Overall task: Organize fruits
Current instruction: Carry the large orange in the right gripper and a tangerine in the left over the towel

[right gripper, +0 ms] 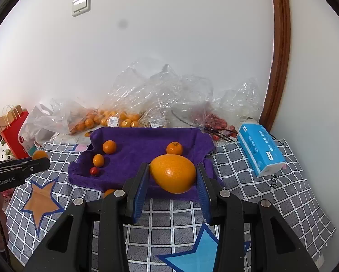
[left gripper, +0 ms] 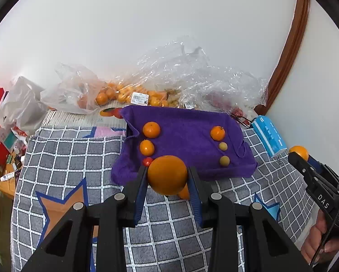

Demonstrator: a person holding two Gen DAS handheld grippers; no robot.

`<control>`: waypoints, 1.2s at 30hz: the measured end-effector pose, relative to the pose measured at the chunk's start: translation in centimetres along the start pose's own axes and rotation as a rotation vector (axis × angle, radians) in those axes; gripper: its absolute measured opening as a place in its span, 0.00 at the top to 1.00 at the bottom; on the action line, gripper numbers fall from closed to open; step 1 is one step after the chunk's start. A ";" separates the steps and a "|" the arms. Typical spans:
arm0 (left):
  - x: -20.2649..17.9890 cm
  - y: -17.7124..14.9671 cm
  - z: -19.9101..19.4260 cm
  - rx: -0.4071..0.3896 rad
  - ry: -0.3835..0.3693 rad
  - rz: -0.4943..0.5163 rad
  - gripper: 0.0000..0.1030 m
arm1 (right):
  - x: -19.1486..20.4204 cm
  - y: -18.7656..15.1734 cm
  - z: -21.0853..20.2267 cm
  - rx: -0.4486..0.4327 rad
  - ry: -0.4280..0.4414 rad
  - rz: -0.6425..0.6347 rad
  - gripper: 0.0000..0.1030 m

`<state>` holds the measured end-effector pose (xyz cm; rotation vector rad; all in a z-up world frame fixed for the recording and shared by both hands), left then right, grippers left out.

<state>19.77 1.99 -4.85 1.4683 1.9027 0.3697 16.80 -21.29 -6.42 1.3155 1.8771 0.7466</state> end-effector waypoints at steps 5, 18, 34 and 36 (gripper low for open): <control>0.0 0.7 0.7 0.004 -0.003 0.004 0.68 | -0.1 0.4 1.0 0.008 -0.003 -0.006 0.61; 0.1 2.2 3.5 0.038 -0.013 0.000 0.68 | -0.4 1.4 4.2 0.030 -0.008 -0.008 0.61; -0.3 3.7 6.8 0.064 -0.002 0.016 0.68 | -1.3 2.2 8.1 0.057 -0.006 -0.015 0.61; -0.4 3.8 7.2 0.068 0.001 0.017 0.68 | -1.4 2.2 8.5 0.060 -0.007 -0.016 0.61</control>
Point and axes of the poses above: each gripper's, at about its wrist camera, not at the fingertips, and z roughly the way its jaws point, x to its left, y to its top, the point moved 6 cm from there along z, roughly the way its jaws point, and after that the axes turned 15 degrees about -z, right-handed, at the moved point
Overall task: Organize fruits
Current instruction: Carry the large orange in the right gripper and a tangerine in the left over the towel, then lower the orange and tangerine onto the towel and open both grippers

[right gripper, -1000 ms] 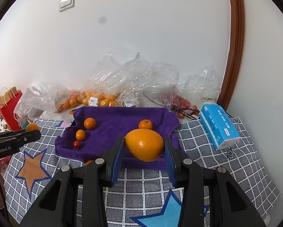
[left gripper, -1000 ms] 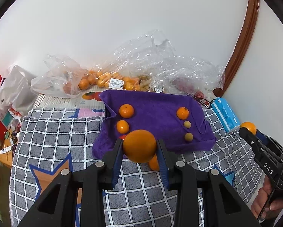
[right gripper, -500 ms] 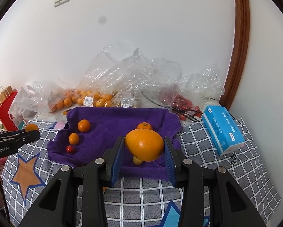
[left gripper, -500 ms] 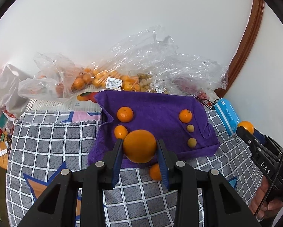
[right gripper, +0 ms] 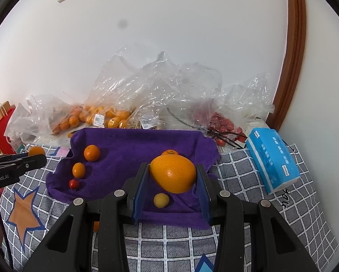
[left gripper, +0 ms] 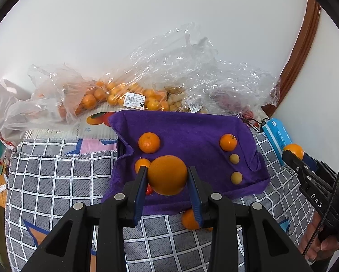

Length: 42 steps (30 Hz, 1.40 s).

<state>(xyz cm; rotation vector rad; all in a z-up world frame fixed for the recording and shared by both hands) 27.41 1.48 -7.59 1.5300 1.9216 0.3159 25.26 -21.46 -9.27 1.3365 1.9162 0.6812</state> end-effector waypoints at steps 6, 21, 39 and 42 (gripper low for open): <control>-0.5 0.3 1.2 0.014 0.005 0.009 0.68 | -0.5 0.0 1.3 0.010 0.001 0.002 0.61; -1.3 0.7 4.5 0.053 0.021 0.028 0.68 | -1.2 -0.2 4.9 0.045 0.003 -0.001 0.61; 2.6 2.6 8.4 0.088 0.055 -0.047 0.68 | -1.6 -1.8 10.3 0.104 0.036 0.004 0.61; 2.5 2.5 9.4 0.107 0.050 -0.050 0.68 | -0.9 -2.7 11.3 0.129 0.056 0.000 0.61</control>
Point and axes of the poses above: each gripper's, at about its wrist camera, not at the fingertips, and z roughly the way its jaws point, x to its left, y to its top, the point moved 6 cm from there along z, roughly the way its jaws point, and after that the axes turned 15 degrees about -z, right-handed, at the moved point
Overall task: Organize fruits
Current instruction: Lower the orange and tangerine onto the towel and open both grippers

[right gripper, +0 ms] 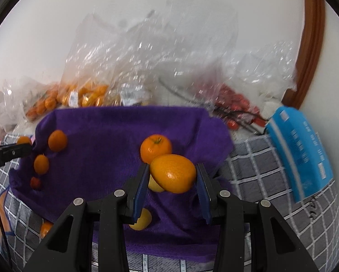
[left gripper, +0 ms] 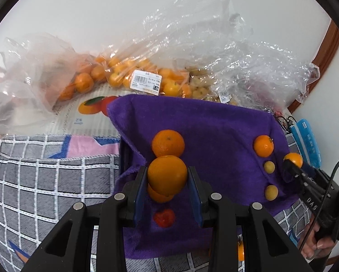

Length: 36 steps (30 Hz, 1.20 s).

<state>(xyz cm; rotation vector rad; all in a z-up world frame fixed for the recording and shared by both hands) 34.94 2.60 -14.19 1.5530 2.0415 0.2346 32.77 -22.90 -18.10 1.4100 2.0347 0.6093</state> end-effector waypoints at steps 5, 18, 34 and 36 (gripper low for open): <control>-0.3 -0.1 1.4 0.024 0.009 0.003 0.68 | 0.2 -0.9 1.2 0.036 0.034 0.006 0.61; -1.8 -0.1 2.5 0.020 -0.003 0.037 0.68 | 0.9 -1.8 2.1 0.070 0.064 -0.018 0.61; -0.2 -0.1 2.1 0.021 0.044 -0.004 0.60 | 1.9 -2.0 -2.9 0.003 0.064 0.003 0.58; 0.2 -0.2 1.8 0.032 0.038 -0.022 0.59 | 2.4 -2.2 -3.4 0.000 0.067 0.001 0.58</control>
Point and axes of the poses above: each gripper's, at about its wrist camera, not at the fingertips, and z roughly the way its jaws point, x to its left, y to its top, the point moved 6 cm from there along z, roughly the way its jaws point, and after that the axes turned 15 degrees about -z, right-handed, at the moved point
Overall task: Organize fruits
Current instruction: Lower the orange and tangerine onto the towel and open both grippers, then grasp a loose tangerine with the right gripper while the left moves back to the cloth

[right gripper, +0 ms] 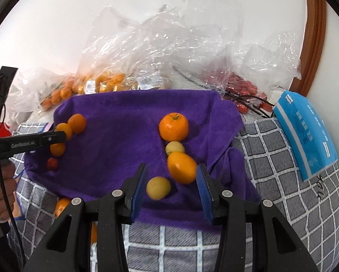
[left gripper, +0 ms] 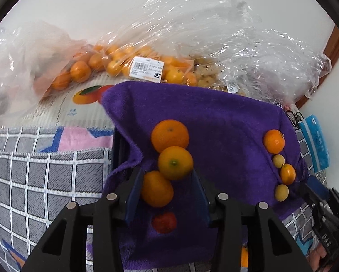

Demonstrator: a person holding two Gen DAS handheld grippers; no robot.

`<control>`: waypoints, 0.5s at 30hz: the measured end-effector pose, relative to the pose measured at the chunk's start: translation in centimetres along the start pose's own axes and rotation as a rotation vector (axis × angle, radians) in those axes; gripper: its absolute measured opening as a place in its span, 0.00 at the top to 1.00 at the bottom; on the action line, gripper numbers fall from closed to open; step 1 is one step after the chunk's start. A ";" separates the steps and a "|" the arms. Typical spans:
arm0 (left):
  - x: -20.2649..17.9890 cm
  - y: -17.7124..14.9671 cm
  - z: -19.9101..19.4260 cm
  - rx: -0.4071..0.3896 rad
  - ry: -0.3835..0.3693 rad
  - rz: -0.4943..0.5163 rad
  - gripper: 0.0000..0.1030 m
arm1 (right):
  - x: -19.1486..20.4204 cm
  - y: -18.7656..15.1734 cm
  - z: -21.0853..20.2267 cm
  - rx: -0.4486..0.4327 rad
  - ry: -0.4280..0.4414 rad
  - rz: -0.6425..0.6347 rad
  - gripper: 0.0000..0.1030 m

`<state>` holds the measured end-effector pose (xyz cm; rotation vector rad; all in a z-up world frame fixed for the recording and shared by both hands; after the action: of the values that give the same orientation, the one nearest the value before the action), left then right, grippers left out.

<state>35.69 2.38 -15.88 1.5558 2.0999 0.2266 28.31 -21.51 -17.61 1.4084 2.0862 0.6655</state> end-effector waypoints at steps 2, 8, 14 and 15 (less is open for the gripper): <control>0.2 -0.1 -0.3 0.008 -0.009 -0.011 0.57 | 0.7 -0.3 -0.5 0.001 0.012 -0.002 0.58; 0.9 -0.7 -2.3 -0.023 -0.005 -0.009 0.54 | 2.9 -1.1 -1.6 -0.004 0.054 -0.017 0.58; 2.2 -1.9 -4.6 -0.049 -0.017 -0.014 0.54 | 5.5 -2.0 -2.1 0.002 0.136 -0.020 0.58; 2.4 -2.1 -4.8 -0.050 -0.019 -0.015 0.53 | 6.2 -2.2 -2.2 0.003 0.154 -0.028 0.58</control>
<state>31.03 4.67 -13.35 1.5064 2.0750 0.2564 23.38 -16.63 -18.41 1.3651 2.2214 0.7827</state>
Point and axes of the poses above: each gripper's, at about its wrist camera, not at the fingertips, and z roughly the way its jaws point, x to its left, y to its top, the point moved 6 cm from there along z, roughly the way its jaws point, and after that the axes turned 15 degrees about -z, right-handed, at the moved point
